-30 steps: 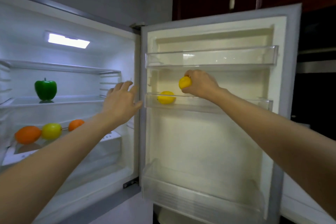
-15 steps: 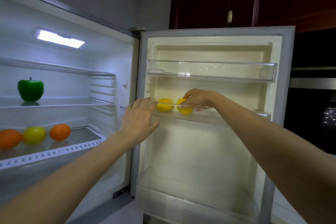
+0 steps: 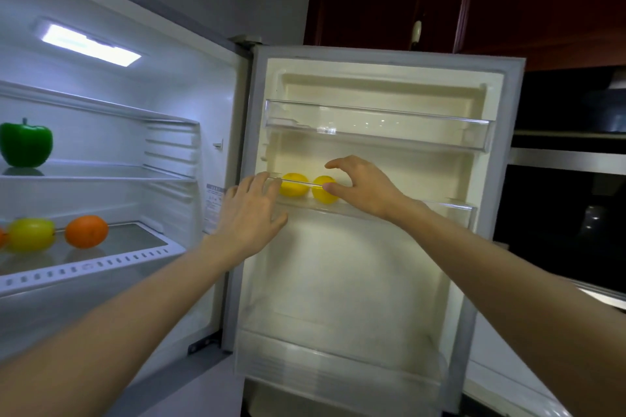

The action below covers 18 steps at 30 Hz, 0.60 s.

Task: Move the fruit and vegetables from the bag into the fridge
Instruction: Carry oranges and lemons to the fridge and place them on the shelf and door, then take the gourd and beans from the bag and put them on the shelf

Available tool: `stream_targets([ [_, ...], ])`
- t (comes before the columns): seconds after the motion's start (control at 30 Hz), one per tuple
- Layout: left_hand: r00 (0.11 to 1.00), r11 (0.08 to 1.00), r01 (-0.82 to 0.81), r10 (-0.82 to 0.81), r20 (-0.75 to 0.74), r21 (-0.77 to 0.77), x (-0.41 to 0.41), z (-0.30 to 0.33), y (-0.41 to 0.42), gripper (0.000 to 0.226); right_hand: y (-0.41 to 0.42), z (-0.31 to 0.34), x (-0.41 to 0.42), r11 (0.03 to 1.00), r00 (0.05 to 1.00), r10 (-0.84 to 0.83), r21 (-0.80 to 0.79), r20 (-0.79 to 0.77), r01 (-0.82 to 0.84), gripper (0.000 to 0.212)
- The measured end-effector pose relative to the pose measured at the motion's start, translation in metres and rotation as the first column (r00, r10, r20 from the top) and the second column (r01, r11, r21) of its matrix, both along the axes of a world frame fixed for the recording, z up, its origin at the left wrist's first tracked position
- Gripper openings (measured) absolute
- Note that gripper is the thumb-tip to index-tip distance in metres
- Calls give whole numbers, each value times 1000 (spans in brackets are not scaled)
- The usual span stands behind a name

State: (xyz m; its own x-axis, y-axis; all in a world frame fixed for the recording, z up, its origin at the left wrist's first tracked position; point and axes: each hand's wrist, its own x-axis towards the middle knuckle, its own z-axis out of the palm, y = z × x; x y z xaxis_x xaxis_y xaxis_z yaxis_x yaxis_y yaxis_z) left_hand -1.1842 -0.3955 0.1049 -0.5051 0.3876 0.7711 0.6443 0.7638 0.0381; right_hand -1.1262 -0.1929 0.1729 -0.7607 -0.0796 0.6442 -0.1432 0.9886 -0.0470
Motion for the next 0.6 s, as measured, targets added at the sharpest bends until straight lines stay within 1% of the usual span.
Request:
stream_targets([
  [0.13, 999, 999, 35, -35, 3, 6, 27, 4, 12, 57, 4, -4, 38, 998, 999, -4, 67, -47, 8, 45],
  [0.3, 996, 996, 92, -93, 7, 16, 82, -5, 43, 57, 27, -22, 118, 994, 993, -42, 97, -110, 53, 47],
  [0.47, 982, 983, 179, -181, 53, 35, 158, -32, 94, 56, 75, -58, 234, 976, 976, -184, 92, -118, 196, 48],
  [0.6, 949, 954, 298, -300, 96, 36, 234, -59, 152, 54, 118, -93, 344, 931, 926, -341, 79, -165, 357, 48],
])
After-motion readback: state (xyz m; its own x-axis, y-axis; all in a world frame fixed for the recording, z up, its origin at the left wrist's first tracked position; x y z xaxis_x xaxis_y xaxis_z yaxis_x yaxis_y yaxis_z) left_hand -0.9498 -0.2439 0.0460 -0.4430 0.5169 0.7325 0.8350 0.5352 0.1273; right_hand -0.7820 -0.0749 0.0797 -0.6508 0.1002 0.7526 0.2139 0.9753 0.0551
